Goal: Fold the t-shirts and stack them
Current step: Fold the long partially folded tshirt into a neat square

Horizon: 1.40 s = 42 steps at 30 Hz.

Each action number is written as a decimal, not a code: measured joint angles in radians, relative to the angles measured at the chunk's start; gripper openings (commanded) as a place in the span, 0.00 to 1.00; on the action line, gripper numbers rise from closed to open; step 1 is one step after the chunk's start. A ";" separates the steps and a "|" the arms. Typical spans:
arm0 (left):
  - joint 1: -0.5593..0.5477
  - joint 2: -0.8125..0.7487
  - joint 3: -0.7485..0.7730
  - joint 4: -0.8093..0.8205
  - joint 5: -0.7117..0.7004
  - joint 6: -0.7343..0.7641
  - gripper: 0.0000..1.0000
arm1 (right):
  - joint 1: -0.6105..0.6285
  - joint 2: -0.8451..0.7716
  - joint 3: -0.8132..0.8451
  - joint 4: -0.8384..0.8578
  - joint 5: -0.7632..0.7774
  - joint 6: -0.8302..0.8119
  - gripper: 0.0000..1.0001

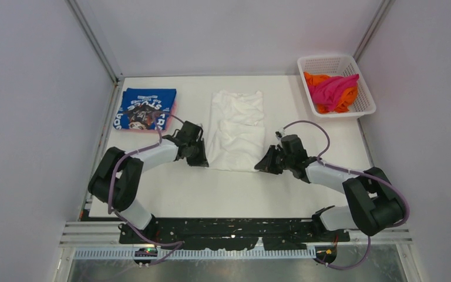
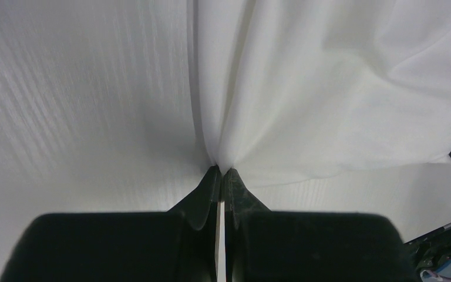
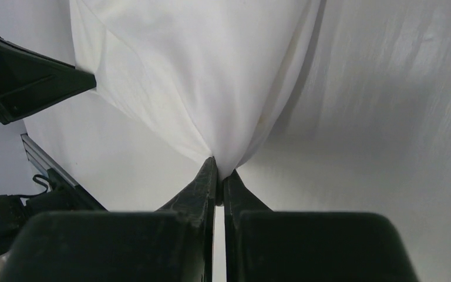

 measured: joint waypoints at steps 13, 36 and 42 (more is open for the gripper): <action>-0.225 -0.726 -0.241 -0.192 -0.069 -0.081 0.00 | 0.053 -0.731 -0.042 -0.431 -0.125 -0.075 0.05; -0.006 -0.410 0.186 -0.261 -0.156 -0.069 0.00 | -0.169 -0.312 0.260 -0.308 -0.226 -0.077 0.05; 0.020 -0.203 0.384 -0.259 -0.156 -0.020 0.00 | -0.244 -0.149 0.327 -0.236 -0.266 -0.076 0.05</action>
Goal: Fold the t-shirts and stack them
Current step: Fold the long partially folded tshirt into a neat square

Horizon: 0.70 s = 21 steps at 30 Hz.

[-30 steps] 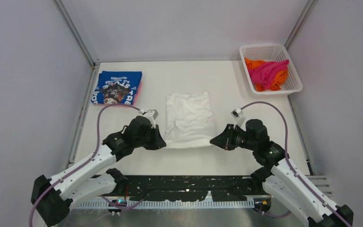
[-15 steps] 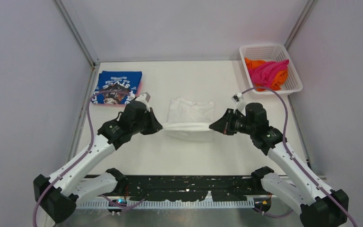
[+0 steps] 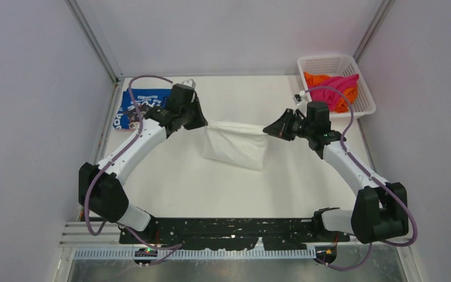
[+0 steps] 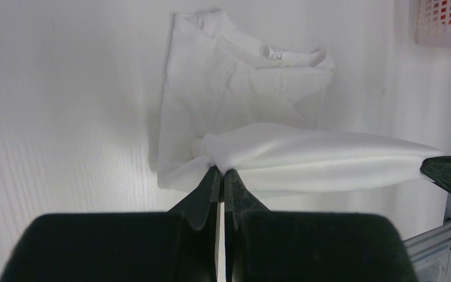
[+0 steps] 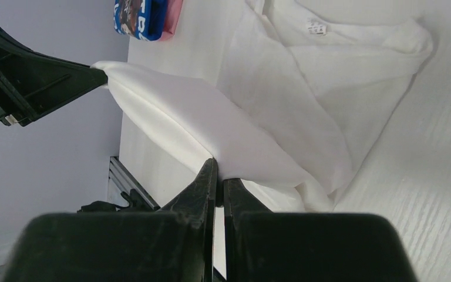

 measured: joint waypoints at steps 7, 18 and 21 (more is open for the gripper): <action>0.035 0.246 0.196 -0.027 0.000 0.036 0.00 | -0.044 0.199 0.055 0.092 -0.024 0.006 0.05; 0.053 0.566 0.484 -0.108 0.013 0.088 0.62 | -0.082 0.484 0.147 0.171 0.011 0.032 0.65; 0.062 0.611 0.547 -0.141 0.022 0.101 0.99 | -0.092 0.537 0.189 0.175 0.033 0.045 0.91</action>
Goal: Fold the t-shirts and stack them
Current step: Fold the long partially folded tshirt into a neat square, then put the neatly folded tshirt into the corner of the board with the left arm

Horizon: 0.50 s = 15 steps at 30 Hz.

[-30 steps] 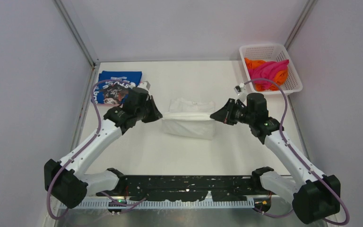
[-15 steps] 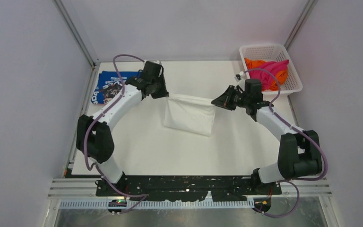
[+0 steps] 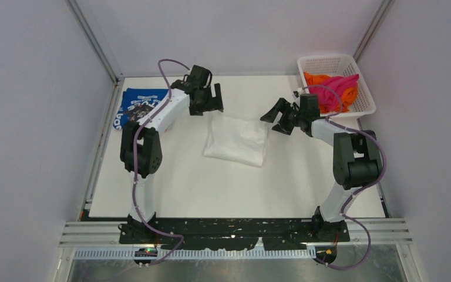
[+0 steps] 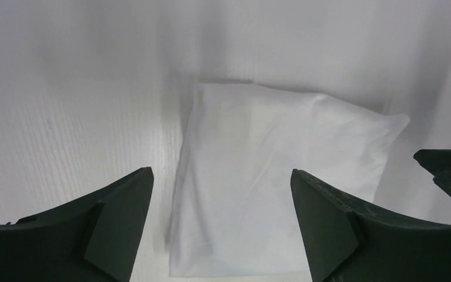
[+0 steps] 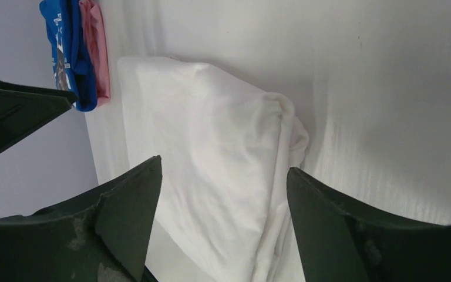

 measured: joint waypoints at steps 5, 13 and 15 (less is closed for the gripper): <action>0.008 -0.002 0.034 -0.008 0.030 0.005 1.00 | -0.005 -0.011 0.031 -0.008 0.048 -0.001 0.98; 0.003 -0.058 -0.082 0.100 0.250 -0.004 1.00 | 0.074 -0.143 -0.018 0.041 0.032 0.001 1.00; 0.000 -0.046 -0.084 0.121 0.277 -0.020 1.00 | 0.105 -0.129 -0.018 0.073 0.017 0.008 0.96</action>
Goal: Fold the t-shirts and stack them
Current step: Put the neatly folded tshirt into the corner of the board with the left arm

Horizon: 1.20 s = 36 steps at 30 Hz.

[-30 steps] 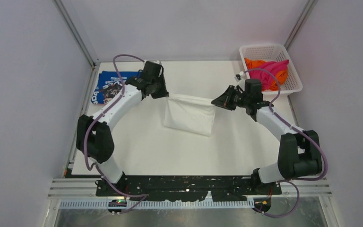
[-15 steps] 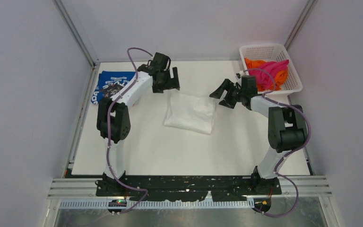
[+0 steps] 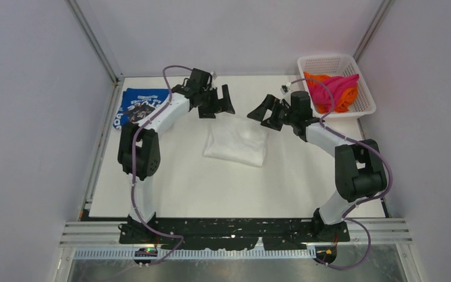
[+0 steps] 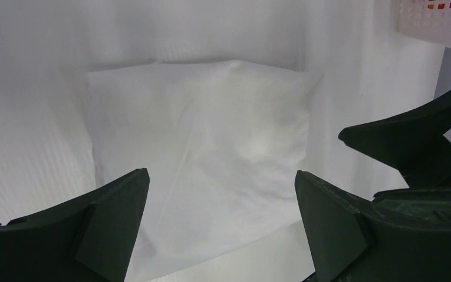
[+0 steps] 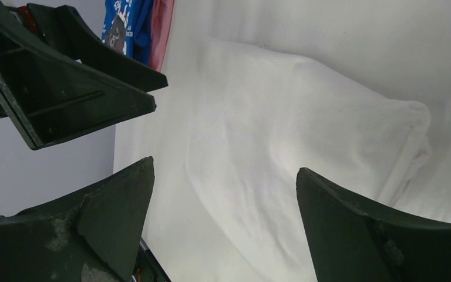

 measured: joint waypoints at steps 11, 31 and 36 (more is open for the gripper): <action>-0.011 0.214 0.000 0.055 0.065 -0.115 1.00 | 0.022 0.304 0.066 0.096 -0.003 0.060 0.95; -0.177 -0.316 -0.573 0.053 -0.134 -0.133 1.00 | 0.103 -0.164 -0.343 -0.007 0.122 -0.025 0.95; -0.175 -0.402 -0.595 0.057 -0.183 -0.134 1.00 | 0.103 -0.356 -0.294 -0.128 0.212 -0.065 0.95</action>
